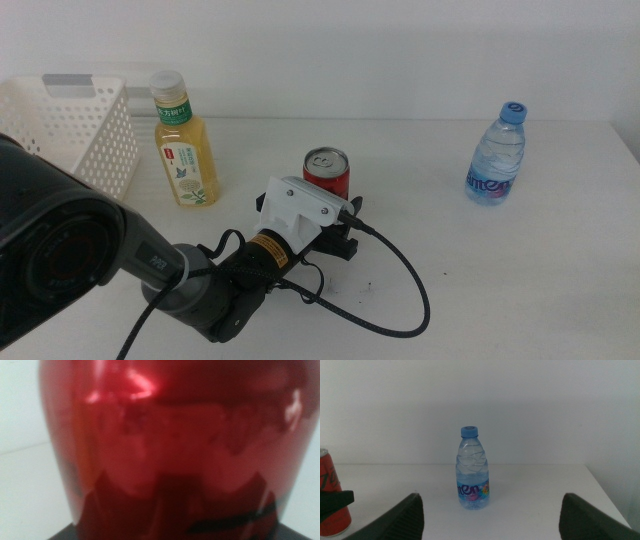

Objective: Use arms to grab the bottles and put them into the dustbin to the left of the table.

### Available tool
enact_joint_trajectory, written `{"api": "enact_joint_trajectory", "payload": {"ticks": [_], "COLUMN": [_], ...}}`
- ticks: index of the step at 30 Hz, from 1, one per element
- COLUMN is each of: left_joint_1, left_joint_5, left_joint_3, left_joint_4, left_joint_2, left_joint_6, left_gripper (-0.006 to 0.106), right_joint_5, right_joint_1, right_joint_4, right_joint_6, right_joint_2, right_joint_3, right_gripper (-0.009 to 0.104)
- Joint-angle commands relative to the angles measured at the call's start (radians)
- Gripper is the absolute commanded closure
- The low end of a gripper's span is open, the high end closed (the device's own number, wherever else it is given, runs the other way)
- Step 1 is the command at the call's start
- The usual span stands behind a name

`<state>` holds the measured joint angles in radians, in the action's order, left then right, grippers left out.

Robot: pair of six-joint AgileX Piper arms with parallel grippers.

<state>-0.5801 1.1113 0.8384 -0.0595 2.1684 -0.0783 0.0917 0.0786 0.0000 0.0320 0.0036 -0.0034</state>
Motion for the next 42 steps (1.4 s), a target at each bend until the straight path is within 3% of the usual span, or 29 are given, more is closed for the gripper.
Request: {"api": "enact_joint_trajectory", "payload": {"ticks": [1, 17, 32, 42], "left_joint_1": [0.001, 0.001, 0.001, 0.001], "left_joint_5": [0.024, -0.118, -0.529, -0.646], "left_joint_3": [-0.003, -0.095, -0.108, -0.108], "left_joint_4": [-0.012, -0.012, -0.037, -0.014], "left_joint_2": [-0.024, -0.246, -0.586, -0.738], "left_joint_6": [-0.006, 0.02, 0.02, 0.02], "left_gripper": [0.091, 0.092, 0.092, 0.092], "right_joint_5": [-0.008, -0.008, -0.008, -0.008], "right_joint_1": [0.0, 0.0, 0.0, 0.0], "right_joint_4": [-0.006, -0.006, -0.006, -0.006], "right_joint_6": [-0.004, -0.004, -0.004, -0.004], "right_joint_2": [-0.004, -0.004, -0.004, -0.004], "right_joint_3": [0.003, 0.003, 0.003, 0.003], "right_gripper": [0.002, 0.002, 0.002, 0.002]}}
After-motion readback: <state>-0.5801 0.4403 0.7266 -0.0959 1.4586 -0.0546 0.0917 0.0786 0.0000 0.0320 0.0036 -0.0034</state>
